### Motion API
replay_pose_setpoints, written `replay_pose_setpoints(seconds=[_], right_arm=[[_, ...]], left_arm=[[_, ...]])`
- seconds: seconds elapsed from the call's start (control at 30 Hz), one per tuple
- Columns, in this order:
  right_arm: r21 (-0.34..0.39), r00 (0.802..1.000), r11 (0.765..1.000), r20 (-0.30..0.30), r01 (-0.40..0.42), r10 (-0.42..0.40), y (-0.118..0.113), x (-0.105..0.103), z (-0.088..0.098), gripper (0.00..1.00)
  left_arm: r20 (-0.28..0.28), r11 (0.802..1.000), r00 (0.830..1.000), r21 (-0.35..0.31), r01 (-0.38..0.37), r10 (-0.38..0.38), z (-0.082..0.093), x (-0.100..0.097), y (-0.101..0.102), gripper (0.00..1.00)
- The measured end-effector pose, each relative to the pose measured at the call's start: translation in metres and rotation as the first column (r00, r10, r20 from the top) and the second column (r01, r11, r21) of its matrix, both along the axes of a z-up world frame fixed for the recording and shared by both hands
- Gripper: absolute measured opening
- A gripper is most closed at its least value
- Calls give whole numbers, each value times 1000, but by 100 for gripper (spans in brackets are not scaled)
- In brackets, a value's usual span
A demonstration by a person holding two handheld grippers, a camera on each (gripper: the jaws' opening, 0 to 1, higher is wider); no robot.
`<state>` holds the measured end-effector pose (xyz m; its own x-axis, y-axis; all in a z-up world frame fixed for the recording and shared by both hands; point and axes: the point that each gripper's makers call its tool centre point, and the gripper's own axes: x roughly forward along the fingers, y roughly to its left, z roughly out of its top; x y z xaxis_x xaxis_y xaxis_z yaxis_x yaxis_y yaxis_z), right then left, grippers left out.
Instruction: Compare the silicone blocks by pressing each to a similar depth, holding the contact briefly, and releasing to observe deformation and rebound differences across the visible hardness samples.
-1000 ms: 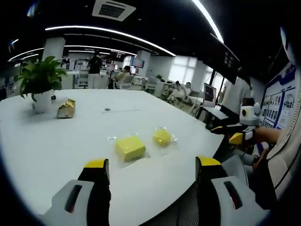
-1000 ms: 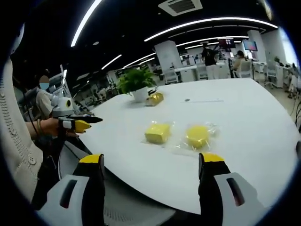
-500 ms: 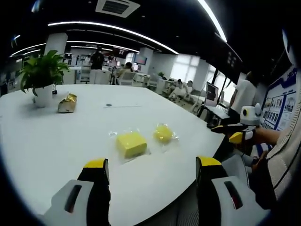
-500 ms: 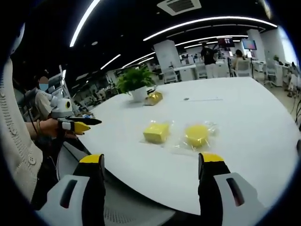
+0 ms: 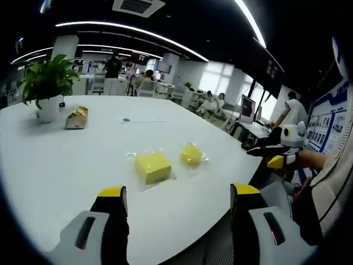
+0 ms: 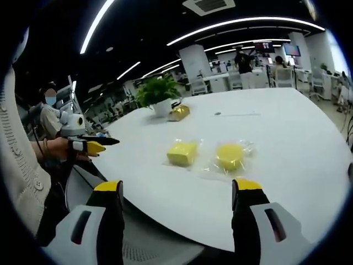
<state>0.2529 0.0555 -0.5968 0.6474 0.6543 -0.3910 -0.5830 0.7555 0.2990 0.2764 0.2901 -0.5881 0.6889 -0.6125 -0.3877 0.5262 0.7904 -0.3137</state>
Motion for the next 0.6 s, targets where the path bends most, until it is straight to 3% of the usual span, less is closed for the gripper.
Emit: replay_pose_setpoints(seconds=[0.6], right_arm=[[-9,1000,1000,16,8,-7,4,-5,6,73]], left_arm=[[-16,1000,1000,-6,16,-16,-2,-9,-6,75]])
